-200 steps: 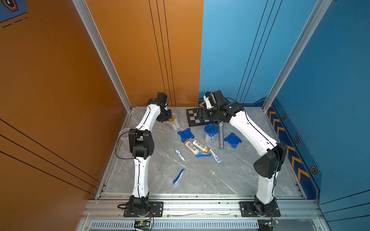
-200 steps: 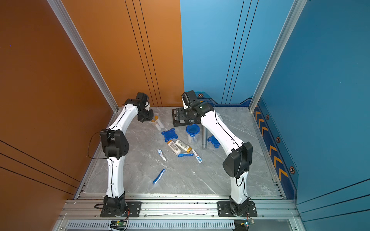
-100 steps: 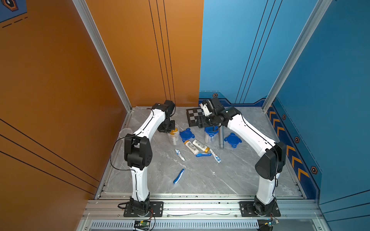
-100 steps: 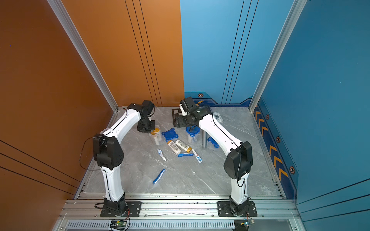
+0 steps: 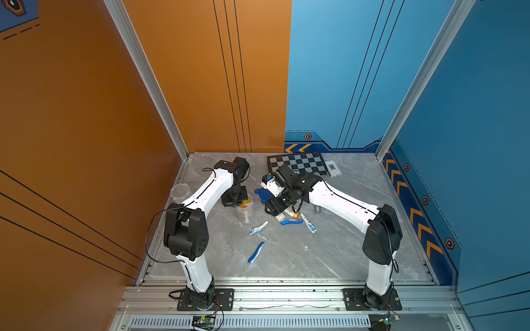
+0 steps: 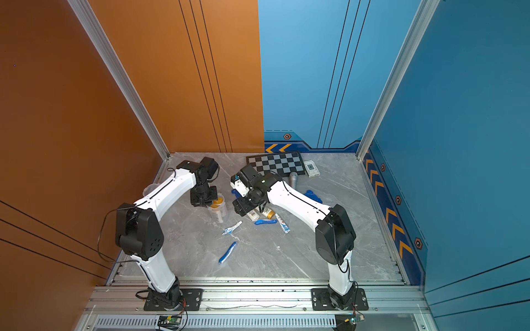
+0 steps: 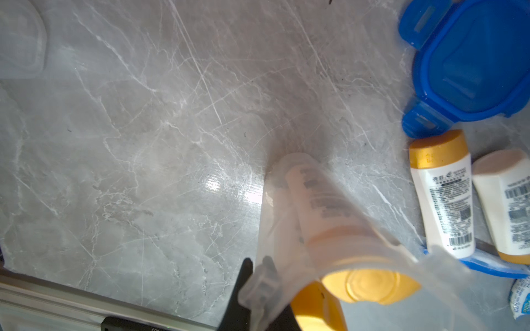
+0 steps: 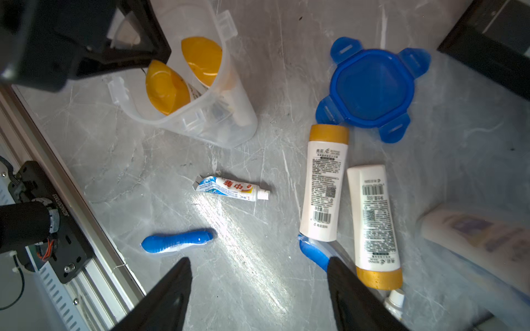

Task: Pack away toiletry kits
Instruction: Move the container to the center of the board, then pick up the toiletry item from the center of the board.

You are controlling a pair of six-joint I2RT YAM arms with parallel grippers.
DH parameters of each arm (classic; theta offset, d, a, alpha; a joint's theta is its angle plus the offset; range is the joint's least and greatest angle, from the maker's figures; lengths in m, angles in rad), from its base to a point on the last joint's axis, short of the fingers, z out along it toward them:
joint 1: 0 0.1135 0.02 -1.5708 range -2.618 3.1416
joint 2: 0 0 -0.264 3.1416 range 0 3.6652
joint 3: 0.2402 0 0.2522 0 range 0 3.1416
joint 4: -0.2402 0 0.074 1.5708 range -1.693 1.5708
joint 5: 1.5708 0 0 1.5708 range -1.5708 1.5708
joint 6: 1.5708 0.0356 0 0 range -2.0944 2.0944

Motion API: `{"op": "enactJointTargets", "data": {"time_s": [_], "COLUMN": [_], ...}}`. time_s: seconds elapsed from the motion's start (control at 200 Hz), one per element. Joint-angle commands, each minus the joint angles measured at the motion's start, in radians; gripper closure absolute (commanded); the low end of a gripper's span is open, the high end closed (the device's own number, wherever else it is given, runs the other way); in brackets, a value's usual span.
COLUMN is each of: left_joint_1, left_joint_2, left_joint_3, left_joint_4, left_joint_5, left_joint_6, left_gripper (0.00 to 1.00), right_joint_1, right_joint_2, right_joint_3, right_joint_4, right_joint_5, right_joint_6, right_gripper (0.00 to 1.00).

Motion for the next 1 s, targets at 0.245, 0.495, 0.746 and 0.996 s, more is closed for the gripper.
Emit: {"op": "enactJointTargets", "data": {"time_s": [0.245, 0.495, 0.746, 0.996], "left_joint_1": [-0.003, 0.002, -0.100, -0.278], "left_joint_2": [-0.092, -0.163, -0.388, -0.554], "left_joint_3": [-0.029, -0.017, -0.122, -0.494], "left_joint_4": [0.009, -0.009, -0.084, 0.128], "left_joint_5": [0.047, 0.095, 0.160, 0.294], "left_joint_6": [-0.002, 0.038, 0.090, 0.018], "left_gripper": [0.74, 0.45, 0.15, 0.17], "right_joint_1": [0.005, 0.003, 0.003, -0.007], "right_joint_2": [0.034, -0.080, -0.184, -0.282], "right_joint_3": [-0.063, -0.164, -0.239, -0.312], "right_joint_4": [0.065, 0.064, 0.066, 0.079], "right_joint_5": [-0.066, -0.032, -0.001, 0.066], "right_joint_6": [0.091, 0.135, 0.224, 0.392], "right_gripper": [0.27, 0.26, 0.21, 0.05]}}
